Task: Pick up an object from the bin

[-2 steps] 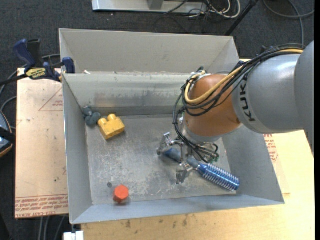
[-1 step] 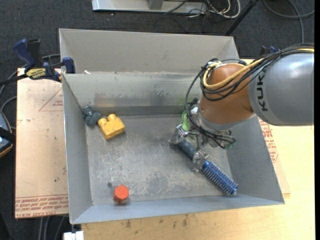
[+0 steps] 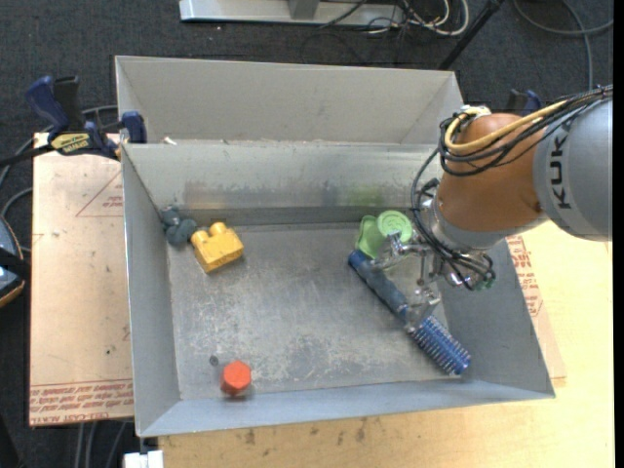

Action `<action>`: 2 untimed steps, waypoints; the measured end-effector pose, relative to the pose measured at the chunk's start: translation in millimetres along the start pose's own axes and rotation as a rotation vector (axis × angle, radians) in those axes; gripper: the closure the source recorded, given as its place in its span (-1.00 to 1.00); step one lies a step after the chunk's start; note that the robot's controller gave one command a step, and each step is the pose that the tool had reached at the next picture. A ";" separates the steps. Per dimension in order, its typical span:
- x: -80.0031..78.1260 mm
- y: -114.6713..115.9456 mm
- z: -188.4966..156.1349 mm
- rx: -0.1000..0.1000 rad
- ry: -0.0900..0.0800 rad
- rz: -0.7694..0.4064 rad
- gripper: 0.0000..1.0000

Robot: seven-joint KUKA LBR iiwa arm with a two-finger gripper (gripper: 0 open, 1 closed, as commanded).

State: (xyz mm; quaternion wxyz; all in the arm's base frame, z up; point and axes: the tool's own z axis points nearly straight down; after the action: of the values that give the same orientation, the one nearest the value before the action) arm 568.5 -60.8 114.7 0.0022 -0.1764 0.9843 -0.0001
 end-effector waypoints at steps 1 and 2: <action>-20.0 -45.6 37.4 -0.023 -0.007 0.149 -1.00; -24.6 -48.7 35.2 -0.013 -0.016 0.267 -1.00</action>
Offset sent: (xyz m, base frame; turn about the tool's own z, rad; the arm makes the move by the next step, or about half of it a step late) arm 0.0293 -0.0482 -0.0447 0.1415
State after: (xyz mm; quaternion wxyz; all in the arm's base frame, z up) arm 608.6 -97.9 79.7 0.0090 -0.0437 0.9990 0.0082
